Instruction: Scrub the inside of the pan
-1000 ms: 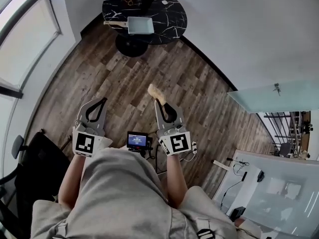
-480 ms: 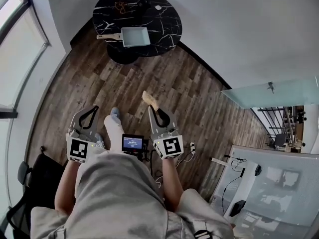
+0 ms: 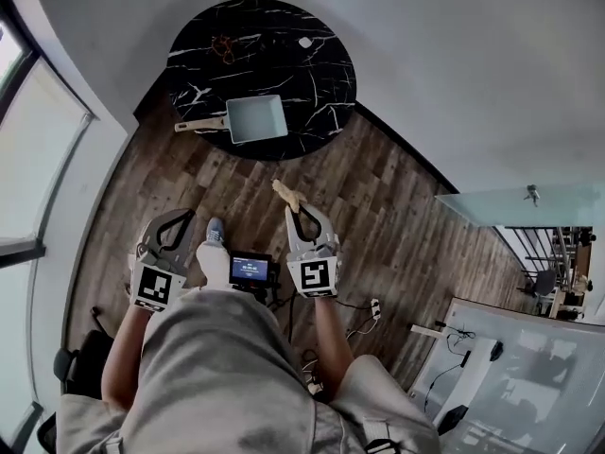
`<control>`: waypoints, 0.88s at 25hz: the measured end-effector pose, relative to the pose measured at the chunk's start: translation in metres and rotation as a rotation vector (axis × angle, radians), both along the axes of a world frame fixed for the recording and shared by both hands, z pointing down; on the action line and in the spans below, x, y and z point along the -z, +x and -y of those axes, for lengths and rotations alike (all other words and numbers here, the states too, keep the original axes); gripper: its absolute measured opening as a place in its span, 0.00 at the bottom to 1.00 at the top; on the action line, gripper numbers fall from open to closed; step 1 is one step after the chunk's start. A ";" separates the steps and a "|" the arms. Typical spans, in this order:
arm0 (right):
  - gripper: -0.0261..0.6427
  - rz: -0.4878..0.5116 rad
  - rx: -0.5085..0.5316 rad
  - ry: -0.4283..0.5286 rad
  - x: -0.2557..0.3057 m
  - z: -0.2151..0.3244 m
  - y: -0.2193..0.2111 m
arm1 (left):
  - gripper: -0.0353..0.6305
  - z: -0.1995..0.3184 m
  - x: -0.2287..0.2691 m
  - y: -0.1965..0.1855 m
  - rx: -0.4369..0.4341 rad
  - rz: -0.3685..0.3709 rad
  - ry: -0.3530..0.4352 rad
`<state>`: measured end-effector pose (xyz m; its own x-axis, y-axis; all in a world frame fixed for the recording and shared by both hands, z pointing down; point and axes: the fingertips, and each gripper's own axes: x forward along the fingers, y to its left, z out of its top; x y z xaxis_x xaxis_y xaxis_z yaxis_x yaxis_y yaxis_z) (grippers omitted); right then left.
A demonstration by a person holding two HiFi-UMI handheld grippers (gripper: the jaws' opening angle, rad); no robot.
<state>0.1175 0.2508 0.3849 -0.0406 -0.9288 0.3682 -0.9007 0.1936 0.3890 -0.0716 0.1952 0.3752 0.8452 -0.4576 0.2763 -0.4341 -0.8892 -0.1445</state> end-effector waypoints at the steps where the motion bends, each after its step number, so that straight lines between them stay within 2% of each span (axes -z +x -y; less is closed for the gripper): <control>1: 0.12 -0.043 0.024 -0.013 -0.005 0.018 0.009 | 0.06 0.017 0.000 0.008 -0.001 0.005 -0.003; 4: 0.12 -0.130 0.096 -0.055 -0.019 0.070 0.032 | 0.06 0.066 -0.004 0.027 0.010 0.025 -0.009; 9: 0.12 -0.165 0.225 -0.168 -0.047 0.136 0.045 | 0.06 0.121 -0.025 0.037 0.036 0.055 -0.063; 12: 0.12 -0.183 0.269 -0.193 -0.053 0.179 0.055 | 0.06 0.153 -0.048 0.044 0.003 0.097 -0.069; 14: 0.12 -0.240 0.311 -0.208 -0.059 0.208 0.057 | 0.06 0.178 -0.065 0.046 -0.030 0.129 -0.064; 16: 0.12 -0.355 0.375 -0.237 -0.070 0.232 0.059 | 0.06 0.204 -0.085 0.047 -0.067 0.167 -0.058; 19: 0.12 -0.600 0.492 -0.294 -0.088 0.255 0.068 | 0.06 0.234 -0.115 0.058 -0.141 0.213 -0.065; 22: 0.11 -0.836 0.619 -0.337 -0.113 0.277 0.084 | 0.16 0.258 -0.141 0.069 -0.202 0.264 -0.086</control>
